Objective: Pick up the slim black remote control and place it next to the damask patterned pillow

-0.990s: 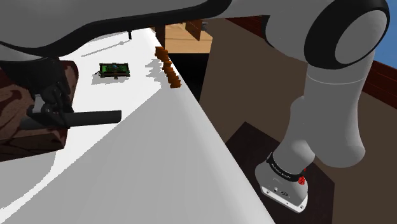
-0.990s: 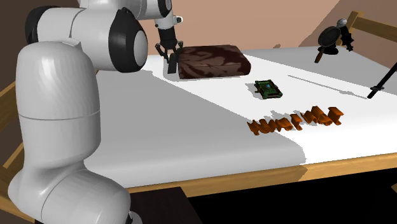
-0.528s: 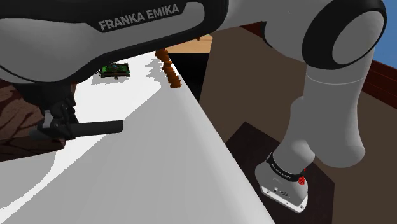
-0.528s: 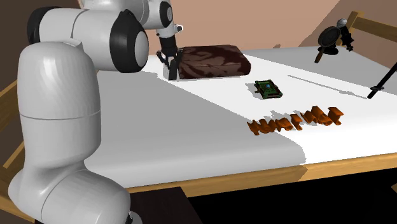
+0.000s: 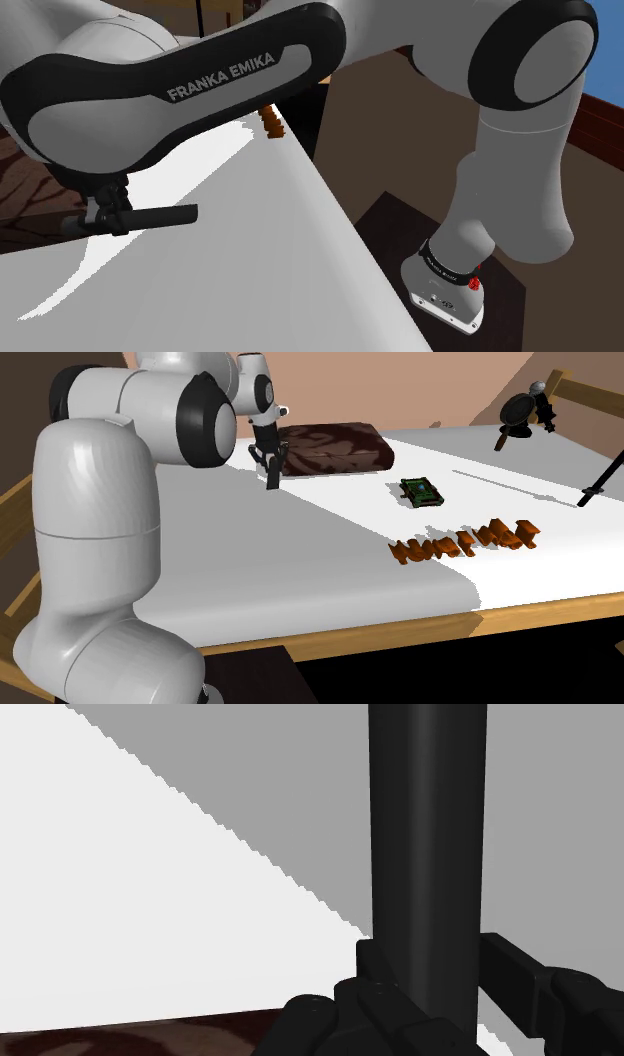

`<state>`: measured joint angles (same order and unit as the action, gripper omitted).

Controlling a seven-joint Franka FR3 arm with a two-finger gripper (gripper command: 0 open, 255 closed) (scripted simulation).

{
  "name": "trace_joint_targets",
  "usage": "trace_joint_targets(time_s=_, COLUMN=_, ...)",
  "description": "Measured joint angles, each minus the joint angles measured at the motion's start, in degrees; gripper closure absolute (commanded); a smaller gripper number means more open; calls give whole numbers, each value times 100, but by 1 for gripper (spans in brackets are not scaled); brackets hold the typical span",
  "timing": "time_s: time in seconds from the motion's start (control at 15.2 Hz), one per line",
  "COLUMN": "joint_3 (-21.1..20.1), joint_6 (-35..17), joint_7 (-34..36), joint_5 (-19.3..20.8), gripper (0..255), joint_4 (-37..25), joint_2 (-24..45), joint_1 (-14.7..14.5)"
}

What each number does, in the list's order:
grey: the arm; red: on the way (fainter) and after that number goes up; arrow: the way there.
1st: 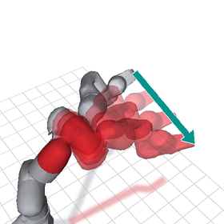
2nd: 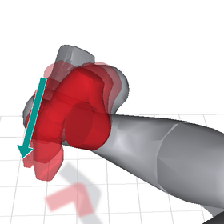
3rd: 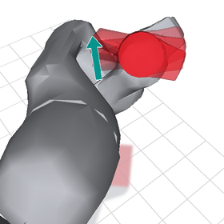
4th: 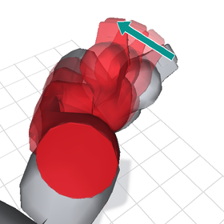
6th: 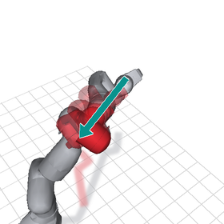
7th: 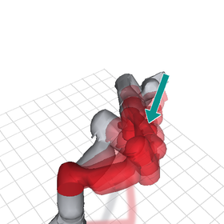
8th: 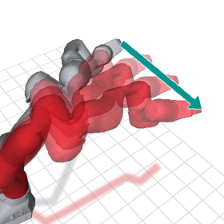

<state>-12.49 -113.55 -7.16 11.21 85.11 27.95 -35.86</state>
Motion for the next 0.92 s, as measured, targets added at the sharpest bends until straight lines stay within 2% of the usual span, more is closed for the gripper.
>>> trace_joint_targets(time_s=0.92, joint_3=68, joint_6=-836, joint_7=135, joint_5=135, gripper=255, joint_4=456, joint_2=394, joint_1=-18)
